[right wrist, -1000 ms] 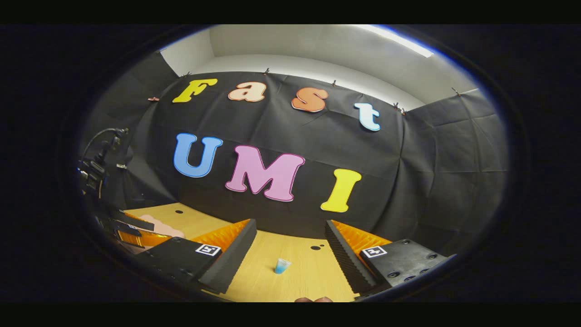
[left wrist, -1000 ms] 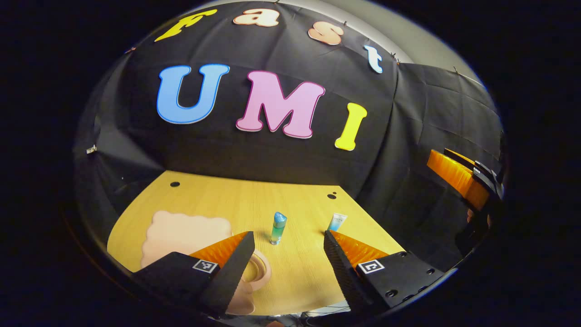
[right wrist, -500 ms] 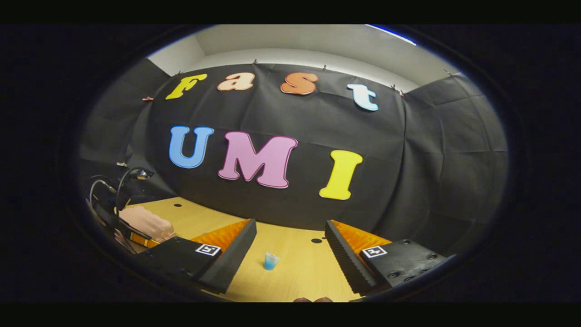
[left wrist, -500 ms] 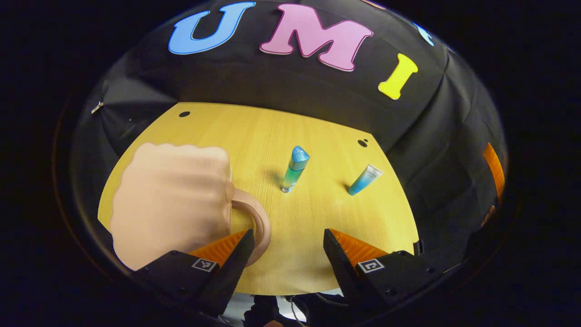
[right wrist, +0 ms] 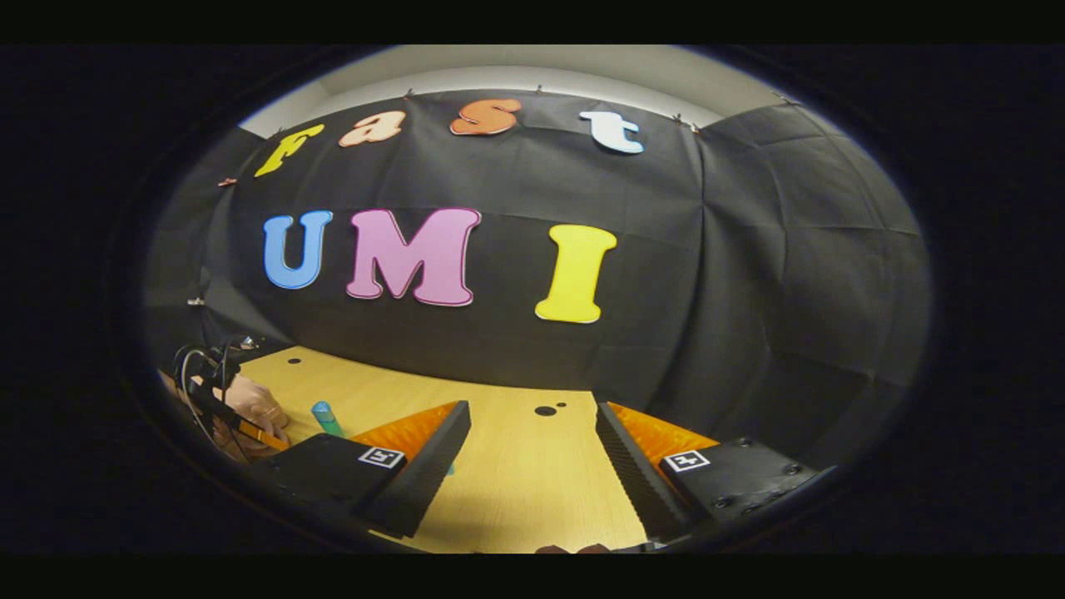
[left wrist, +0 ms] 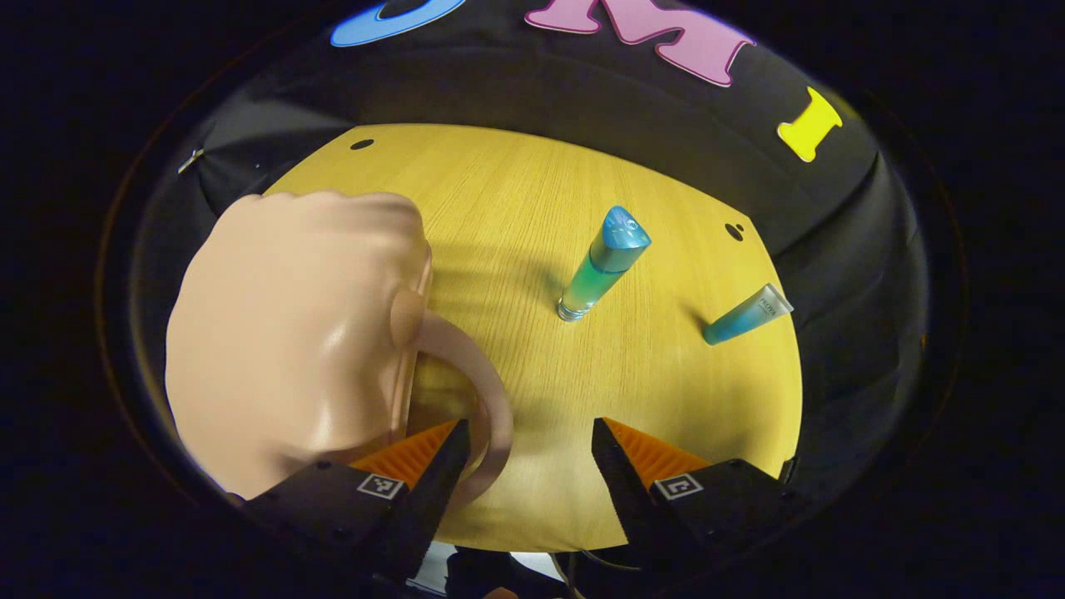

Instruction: First open the suitcase, pack the skin care products into it, and then close the suitcase.

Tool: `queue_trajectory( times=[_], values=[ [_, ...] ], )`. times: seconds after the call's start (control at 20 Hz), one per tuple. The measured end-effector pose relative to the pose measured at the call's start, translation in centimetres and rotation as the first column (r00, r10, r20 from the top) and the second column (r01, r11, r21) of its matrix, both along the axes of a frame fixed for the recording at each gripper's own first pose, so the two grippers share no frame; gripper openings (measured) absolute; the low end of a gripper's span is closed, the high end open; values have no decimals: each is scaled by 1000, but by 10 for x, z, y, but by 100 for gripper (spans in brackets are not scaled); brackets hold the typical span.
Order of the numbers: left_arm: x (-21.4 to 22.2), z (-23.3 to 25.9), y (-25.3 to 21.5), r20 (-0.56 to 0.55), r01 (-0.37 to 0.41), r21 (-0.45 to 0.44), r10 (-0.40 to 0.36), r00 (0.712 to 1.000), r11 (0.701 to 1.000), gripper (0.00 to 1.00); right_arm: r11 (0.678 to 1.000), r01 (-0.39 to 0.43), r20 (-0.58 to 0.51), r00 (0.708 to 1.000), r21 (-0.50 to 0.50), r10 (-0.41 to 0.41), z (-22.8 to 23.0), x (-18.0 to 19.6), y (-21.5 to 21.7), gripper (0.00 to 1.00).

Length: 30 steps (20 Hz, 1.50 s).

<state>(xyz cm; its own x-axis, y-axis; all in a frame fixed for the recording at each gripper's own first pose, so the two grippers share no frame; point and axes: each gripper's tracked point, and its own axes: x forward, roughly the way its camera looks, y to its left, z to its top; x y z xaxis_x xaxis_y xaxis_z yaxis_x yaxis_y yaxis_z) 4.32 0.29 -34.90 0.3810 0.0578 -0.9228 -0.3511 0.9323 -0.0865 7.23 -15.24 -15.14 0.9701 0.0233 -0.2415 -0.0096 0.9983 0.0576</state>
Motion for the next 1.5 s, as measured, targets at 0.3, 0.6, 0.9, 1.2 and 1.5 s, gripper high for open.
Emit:
queue_trajectory(
  times=[0.3,0.6,0.9,1.2,1.5],
  values=[
    [-1,-11,13,-44,138,108,-134,990,985,18,1000,-2,-24,1000,24,2,-10,9,-6,96],
    [1,-1,13,-24,150,95,-149,989,984,13,998,-59,-22,998,29,59,-11,12,15,96],
    [4,59,7,41,182,62,-184,982,981,10,995,-94,-25,995,30,94,-16,14,25,95],
    [11,163,33,182,183,57,-190,965,981,7,989,-136,-8,991,52,136,-15,29,46,96],
    [-5,248,134,330,27,40,-39,943,999,7,985,-171,23,985,37,170,6,44,80,97]
  ],
)
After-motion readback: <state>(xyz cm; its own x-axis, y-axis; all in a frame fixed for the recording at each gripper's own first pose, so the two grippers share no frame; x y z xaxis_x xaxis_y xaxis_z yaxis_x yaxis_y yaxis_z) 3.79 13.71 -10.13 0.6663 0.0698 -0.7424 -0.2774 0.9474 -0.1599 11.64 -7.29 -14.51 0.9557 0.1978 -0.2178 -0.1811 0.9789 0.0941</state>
